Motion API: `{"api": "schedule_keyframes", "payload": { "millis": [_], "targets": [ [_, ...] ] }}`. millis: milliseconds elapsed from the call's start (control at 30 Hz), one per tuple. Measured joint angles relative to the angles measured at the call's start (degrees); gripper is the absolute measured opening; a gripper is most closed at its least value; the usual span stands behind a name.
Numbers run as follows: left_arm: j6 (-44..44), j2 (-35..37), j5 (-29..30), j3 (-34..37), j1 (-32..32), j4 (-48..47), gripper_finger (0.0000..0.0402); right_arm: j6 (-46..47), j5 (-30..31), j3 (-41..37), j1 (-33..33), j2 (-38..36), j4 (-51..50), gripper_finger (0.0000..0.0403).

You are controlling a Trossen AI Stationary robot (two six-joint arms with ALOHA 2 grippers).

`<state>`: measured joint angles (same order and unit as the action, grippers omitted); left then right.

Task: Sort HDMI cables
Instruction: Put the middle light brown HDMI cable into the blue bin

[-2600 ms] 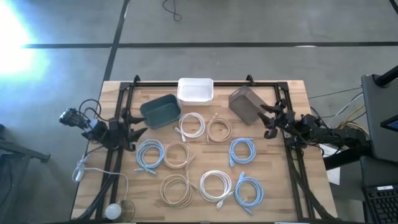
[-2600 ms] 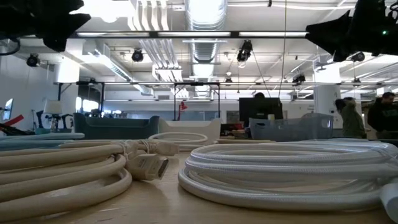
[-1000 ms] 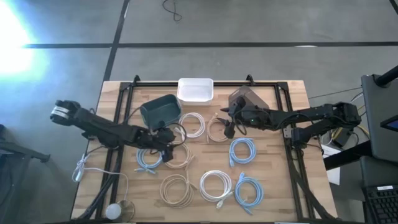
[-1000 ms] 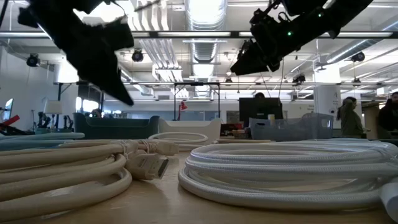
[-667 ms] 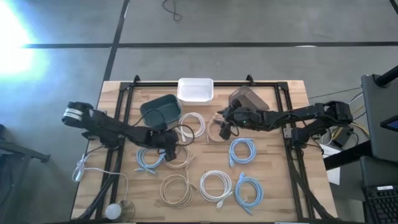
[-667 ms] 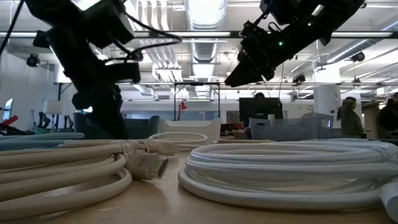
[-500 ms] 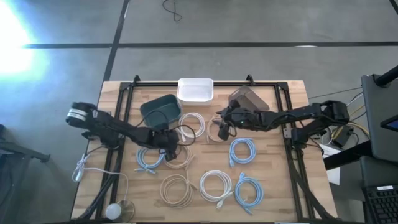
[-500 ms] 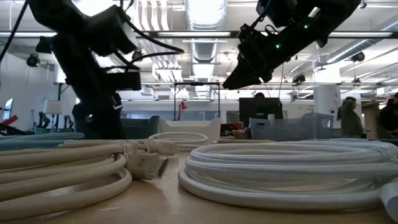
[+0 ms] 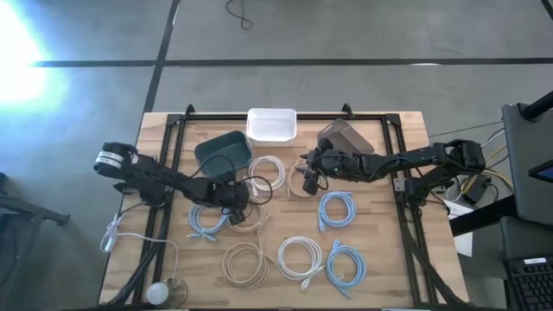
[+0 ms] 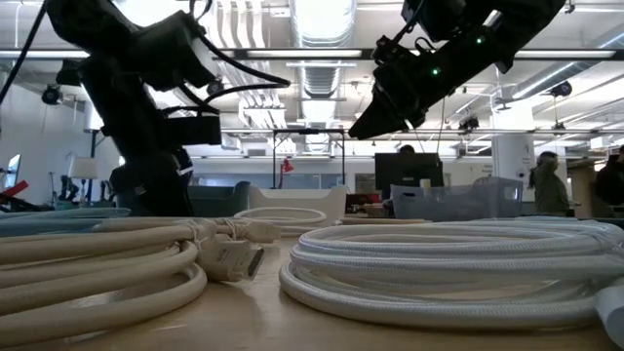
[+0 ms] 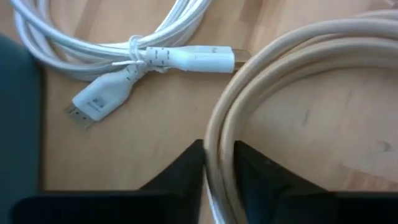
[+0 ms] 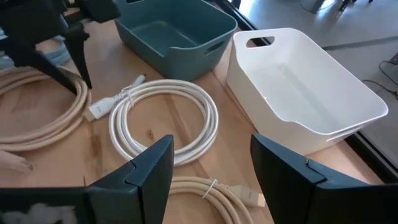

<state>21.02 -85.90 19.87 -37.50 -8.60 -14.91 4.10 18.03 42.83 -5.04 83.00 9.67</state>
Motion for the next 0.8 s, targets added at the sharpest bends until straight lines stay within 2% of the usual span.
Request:
{"api": "schedule_keyframes", "payload": {
  "millis": [100,267,500,800],
  "targets": [
    [-1.42,0.94,0.45,-1.0,-0.01,0.28,0.0039,0.0,0.01,-0.02,0.0,0.02,-0.03,0.021],
    [-3.33,2.63,4.17,-2.66,-0.02,0.1,0.0039,0.0,0.01,-0.04,0.0,0.02,-0.02,0.021],
    [-7.64,6.5,15.58,-7.0,-0.11,-5.36,0.0057,0.0,0.01,-0.09,0.0,0.02,-0.03,0.021],
    [-9.84,13.76,36.18,-13.04,-0.02,-18.58,0.0049,0.0,0.04,-0.09,0.0,0.02,-0.02,0.021]
  ]
}}
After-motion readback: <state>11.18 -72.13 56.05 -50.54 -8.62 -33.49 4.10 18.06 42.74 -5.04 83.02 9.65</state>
